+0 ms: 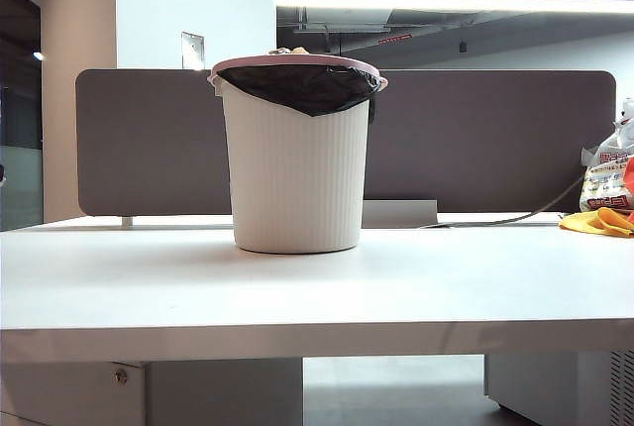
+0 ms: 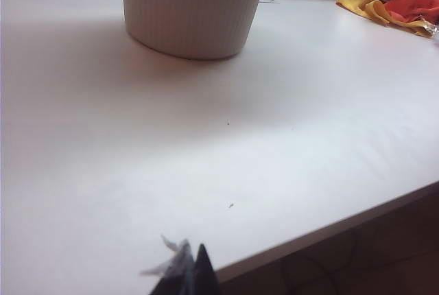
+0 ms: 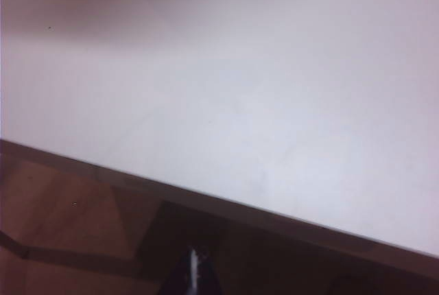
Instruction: Pick up all the trash on the table and put it in the trash can.
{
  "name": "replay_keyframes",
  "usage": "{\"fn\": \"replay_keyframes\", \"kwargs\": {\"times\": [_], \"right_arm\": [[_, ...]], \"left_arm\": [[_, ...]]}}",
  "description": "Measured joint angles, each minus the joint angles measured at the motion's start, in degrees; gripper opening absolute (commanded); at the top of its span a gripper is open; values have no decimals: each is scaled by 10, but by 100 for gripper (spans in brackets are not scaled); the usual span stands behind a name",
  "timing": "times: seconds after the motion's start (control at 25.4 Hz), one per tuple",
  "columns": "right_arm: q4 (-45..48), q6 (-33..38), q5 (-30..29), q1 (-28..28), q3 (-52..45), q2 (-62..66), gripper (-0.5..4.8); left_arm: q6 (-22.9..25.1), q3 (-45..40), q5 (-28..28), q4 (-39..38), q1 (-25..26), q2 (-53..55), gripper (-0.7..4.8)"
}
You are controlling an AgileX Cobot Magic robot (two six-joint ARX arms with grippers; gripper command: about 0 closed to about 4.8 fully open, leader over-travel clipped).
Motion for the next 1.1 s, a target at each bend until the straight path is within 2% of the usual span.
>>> {"fn": "replay_keyframes", "kwargs": {"times": [0.28,0.59,0.79,0.83,1.1], "right_arm": [[0,0,0,0,0,-2,4],[-40,0,0,-21,0,-149,4],[-34,0,0,-85,0,-231,4],[-25,1,0,-120,0,-228,4],[-23,1,1,-201,0,-228,4]], "left_arm": [[0,0,8,-9,15,-29,-4],[0,0,39,-12,171,-80,-4],[0,0,35,-14,250,-78,-4],[0,0,31,-14,271,-78,-4],[0,0,31,-17,279,-78,-4]]}}
